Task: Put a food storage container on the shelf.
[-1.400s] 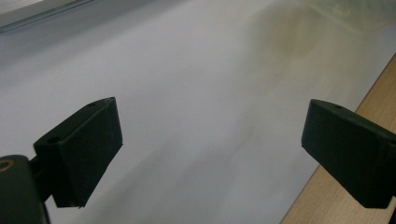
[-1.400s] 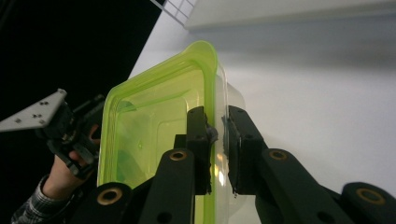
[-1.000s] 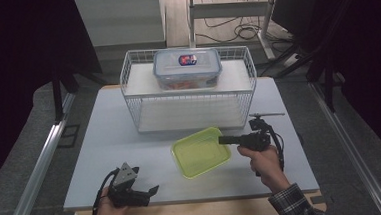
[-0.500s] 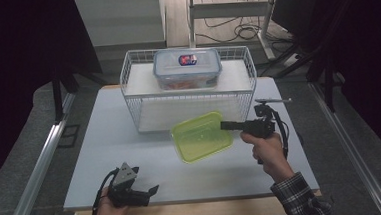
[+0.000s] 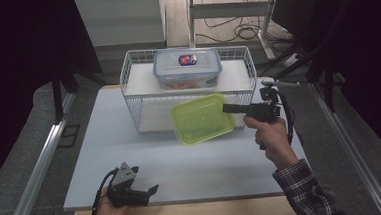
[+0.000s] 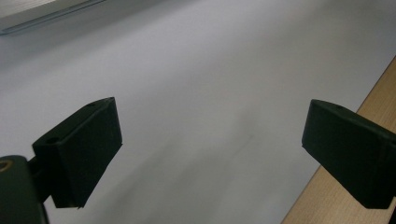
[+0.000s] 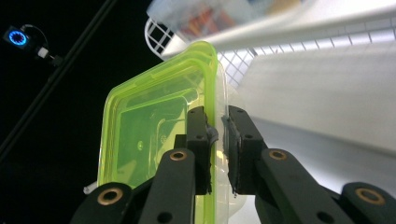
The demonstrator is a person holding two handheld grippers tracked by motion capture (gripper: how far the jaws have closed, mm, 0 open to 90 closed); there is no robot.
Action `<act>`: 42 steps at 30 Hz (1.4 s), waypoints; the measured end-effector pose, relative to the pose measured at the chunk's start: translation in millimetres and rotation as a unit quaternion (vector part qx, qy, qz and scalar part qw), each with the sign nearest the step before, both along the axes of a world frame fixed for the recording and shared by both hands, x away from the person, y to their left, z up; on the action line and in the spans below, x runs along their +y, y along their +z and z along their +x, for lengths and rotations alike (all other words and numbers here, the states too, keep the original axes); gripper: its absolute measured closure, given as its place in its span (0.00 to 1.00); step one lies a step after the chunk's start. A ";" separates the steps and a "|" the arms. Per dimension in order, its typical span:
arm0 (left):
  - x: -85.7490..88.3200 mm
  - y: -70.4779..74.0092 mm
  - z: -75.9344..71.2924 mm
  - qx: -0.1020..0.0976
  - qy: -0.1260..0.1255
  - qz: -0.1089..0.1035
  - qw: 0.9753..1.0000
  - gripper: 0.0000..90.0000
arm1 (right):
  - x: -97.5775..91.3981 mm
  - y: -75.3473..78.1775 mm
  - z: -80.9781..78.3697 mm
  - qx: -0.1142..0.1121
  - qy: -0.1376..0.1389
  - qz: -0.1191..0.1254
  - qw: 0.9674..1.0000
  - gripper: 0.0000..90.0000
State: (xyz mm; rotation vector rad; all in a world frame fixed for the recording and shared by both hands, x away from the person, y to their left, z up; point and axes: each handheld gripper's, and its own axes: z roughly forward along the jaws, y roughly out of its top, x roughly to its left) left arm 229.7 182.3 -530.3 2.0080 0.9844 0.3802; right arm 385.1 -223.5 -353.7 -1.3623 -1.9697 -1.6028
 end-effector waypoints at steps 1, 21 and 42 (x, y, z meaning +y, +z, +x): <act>0.1 0.0 0.0 0.000 0.000 0.000 1.000 0.05 | -0.1 4.4 1.4 -0.003 -0.002 0.001 1.000 0.90; 1.3 1.0 -0.5 0.000 0.001 -0.004 1.000 0.05 | 8.7 64.3 30.3 -0.038 -0.045 0.017 0.998 0.90; 3.6 2.6 -0.9 0.002 0.002 -0.017 1.000 0.05 | 34.6 104.9 65.6 -0.071 -0.106 0.000 0.992 0.90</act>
